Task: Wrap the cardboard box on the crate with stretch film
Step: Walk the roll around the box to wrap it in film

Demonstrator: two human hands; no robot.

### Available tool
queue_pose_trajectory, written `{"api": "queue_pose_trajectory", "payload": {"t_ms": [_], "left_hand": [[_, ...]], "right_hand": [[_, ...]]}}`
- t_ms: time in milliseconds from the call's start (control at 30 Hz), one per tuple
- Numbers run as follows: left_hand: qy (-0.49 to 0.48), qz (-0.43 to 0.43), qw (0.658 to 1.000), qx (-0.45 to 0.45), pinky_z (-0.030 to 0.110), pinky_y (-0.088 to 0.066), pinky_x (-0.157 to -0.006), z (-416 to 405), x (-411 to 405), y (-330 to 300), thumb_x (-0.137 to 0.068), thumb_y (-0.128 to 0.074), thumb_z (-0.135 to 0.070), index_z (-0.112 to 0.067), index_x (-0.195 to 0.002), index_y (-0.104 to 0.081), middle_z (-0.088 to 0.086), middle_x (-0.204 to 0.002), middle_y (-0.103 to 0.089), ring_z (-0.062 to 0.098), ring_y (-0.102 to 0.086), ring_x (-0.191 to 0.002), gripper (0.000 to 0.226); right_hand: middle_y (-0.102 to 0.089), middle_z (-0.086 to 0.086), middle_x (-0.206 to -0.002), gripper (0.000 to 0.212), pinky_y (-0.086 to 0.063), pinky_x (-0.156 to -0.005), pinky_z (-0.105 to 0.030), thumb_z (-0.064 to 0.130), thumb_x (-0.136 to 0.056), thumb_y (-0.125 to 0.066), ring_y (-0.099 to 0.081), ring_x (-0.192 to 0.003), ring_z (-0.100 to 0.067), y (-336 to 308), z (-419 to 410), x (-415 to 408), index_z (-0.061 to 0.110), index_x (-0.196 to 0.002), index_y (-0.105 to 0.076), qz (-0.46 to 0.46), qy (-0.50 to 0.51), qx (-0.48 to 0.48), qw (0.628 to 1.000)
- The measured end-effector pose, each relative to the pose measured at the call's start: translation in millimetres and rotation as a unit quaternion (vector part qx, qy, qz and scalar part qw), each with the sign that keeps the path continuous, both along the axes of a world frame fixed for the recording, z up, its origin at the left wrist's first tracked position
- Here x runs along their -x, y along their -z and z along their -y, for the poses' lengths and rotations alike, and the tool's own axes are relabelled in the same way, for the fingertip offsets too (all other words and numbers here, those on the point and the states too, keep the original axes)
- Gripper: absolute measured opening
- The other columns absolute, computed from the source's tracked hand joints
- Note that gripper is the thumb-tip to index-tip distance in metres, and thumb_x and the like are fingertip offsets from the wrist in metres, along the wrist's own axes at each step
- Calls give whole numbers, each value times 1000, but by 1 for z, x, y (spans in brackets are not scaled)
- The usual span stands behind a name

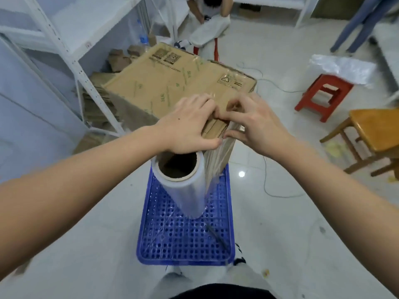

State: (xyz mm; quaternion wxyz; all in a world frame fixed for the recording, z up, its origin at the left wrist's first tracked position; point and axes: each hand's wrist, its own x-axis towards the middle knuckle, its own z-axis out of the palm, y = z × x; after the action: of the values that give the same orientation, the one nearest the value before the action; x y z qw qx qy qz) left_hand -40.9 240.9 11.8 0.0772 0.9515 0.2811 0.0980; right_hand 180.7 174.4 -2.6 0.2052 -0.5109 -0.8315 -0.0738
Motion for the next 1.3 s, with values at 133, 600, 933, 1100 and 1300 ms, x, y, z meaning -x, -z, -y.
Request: {"api": "queue_pose_trajectory", "payload": {"t_ms": [133,600,933,1100,1300], "left_hand": [[5,-37,998,42,56,-5,-126,-4,-4,2,-83,-50,-70,-28,-145,-37,3,-165,-24,21,-14,-155,76],[10,-52,995,87,60,4,-124,-2,-6,-2,-88,-56,-64,-38,-148,-34,2,-167,-17,21,-4,-158,69],[378,-99,915,-100,48,-14,-121,-47,-22,-28,-104,-31,-62,-49,-147,-46,-2,-167,-23,24,-18,-153,47],[523,-148,822,-166,40,-34,-109,-76,-54,-29,-103,-12,-69,-34,-118,-69,-9,-119,-65,17,-49,-122,68],[564,-82,814,-111,35,-34,-90,-79,-69,-9,-102,-9,-69,-29,-91,-57,-6,-87,-54,16,-48,-85,63]], "right_hand": [[-54,-8,-111,33,-49,-84,-42,21,-82,-75,-51,-102,-26,3,46,37,13,-113,-66,-143,161,-8,977],[-63,3,-82,24,-32,-105,-41,36,-93,-51,-57,-85,-23,2,113,193,19,-104,-63,63,193,83,976],[-61,6,-77,15,-28,-112,-41,31,-90,-43,-58,-80,-22,-20,111,213,24,-93,-57,68,261,169,948],[-54,4,-62,17,-23,-119,-48,27,-81,-59,-56,-69,-23,-19,92,246,22,-74,-44,47,407,193,892],[-46,5,-53,51,-51,-85,-38,66,-82,-58,-38,-53,-20,-25,40,286,20,-70,-39,18,601,193,776]]}}
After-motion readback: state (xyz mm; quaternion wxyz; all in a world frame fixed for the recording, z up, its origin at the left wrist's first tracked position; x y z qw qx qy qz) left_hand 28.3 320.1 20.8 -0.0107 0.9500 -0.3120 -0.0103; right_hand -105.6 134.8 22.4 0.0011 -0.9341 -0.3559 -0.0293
